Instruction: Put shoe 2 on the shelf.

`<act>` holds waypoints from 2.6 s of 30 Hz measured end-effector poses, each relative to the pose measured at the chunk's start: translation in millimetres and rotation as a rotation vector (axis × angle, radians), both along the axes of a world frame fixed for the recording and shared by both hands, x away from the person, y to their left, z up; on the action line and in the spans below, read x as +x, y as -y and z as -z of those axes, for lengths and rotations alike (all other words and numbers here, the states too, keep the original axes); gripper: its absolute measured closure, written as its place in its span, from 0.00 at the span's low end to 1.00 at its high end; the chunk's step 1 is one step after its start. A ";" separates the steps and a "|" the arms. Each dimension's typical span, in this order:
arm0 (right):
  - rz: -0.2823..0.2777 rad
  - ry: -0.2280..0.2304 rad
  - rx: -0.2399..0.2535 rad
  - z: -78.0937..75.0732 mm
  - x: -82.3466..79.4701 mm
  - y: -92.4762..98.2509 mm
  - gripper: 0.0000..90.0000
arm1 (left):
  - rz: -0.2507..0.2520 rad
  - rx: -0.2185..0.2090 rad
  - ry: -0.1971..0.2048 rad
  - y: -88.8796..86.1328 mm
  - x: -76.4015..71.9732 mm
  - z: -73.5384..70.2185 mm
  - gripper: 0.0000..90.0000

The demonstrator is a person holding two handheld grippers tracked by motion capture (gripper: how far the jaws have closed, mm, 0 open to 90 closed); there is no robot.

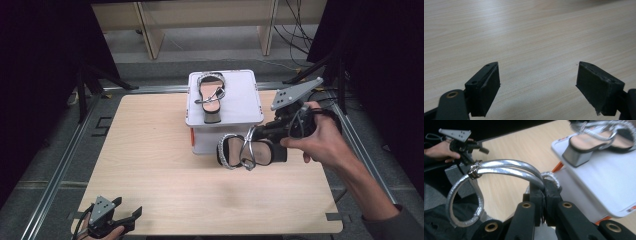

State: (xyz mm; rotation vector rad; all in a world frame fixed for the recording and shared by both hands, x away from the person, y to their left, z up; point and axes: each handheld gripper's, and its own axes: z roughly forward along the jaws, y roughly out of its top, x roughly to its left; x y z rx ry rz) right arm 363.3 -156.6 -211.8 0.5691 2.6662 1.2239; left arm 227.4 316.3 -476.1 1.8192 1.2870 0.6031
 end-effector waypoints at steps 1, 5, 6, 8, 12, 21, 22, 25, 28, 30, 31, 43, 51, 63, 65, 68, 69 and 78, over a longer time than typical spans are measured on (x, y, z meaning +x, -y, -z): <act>0.002 -0.005 0.006 -4.8 -0.8 0.6 0.98 | 0.001 -0.001 0.001 0.0 0.1 0.2 0.21; 0.023 0.022 0.006 -23.5 0.2 5.0 0.98 | 0.001 0.006 -0.001 -0.3 0.4 0.2 0.21; 0.029 0.024 0.004 -28.6 1.0 6.6 0.98 | -0.003 0.001 0.001 0.1 0.2 0.2 0.21; 0.041 0.043 0.010 -38.4 3.6 9.4 0.98 | -0.003 0.011 -0.004 -0.2 0.0 -0.2 0.21; 0.082 0.064 0.020 -57.6 9.9 15.0 0.98 | 0.005 0.035 -0.008 -2.1 0.7 0.1 0.21; 0.181 0.109 -0.006 -84.9 46.2 14.3 0.98 | 0.003 0.028 -0.006 -1.7 0.7 0.3 0.21; 0.197 0.113 -0.009 -86.0 51.5 12.8 0.98 | 0.005 0.037 -0.010 -2.4 0.5 -0.1 0.21; 0.233 0.124 -0.014 -88.8 70.3 8.3 0.98 | 0.002 0.022 -0.011 -1.5 0.7 0.6 0.21; 0.268 0.137 -0.021 -89.2 89.0 2.1 0.98 | 0.001 0.012 -0.004 -0.8 0.4 0.4 0.21; 0.283 0.147 -0.029 -88.7 101.0 -3.2 0.98 | 0.007 0.027 -0.006 -1.7 0.6 0.4 0.21; 0.295 0.157 -0.035 -88.0 106.6 -6.7 0.97 | 0.007 0.027 -0.008 -1.5 0.4 0.3 0.21; 0.420 0.155 -0.048 -81.3 169.1 -37.4 0.97 | 0.005 0.002 -0.005 -0.2 -0.8 0.2 0.21; 0.478 0.163 -0.033 -68.9 202.4 -50.6 0.97 | 0.012 -0.002 -0.007 -0.4 -0.7 1.2 0.21; 0.499 0.155 -0.028 -43.9 208.8 -50.4 0.97 | 0.020 0.007 0.001 -0.5 -1.5 0.8 0.21; 0.478 0.132 -0.044 -39.8 201.8 -49.7 0.96 | 0.017 0.009 0.001 -0.3 -1.4 0.8 0.21; 0.438 0.113 -0.056 -31.1 192.7 -46.6 0.96 | 0.016 0.018 -0.005 -0.1 -1.5 0.4 0.21; 0.429 0.098 -0.061 -27.8 189.8 -45.4 0.96 | 0.015 0.015 -0.002 0.2 -1.6 0.5 0.21; 0.356 0.027 -0.087 10.2 173.0 -32.6 0.95 | 0.014 0.010 -0.004 1.0 -0.8 1.6 0.21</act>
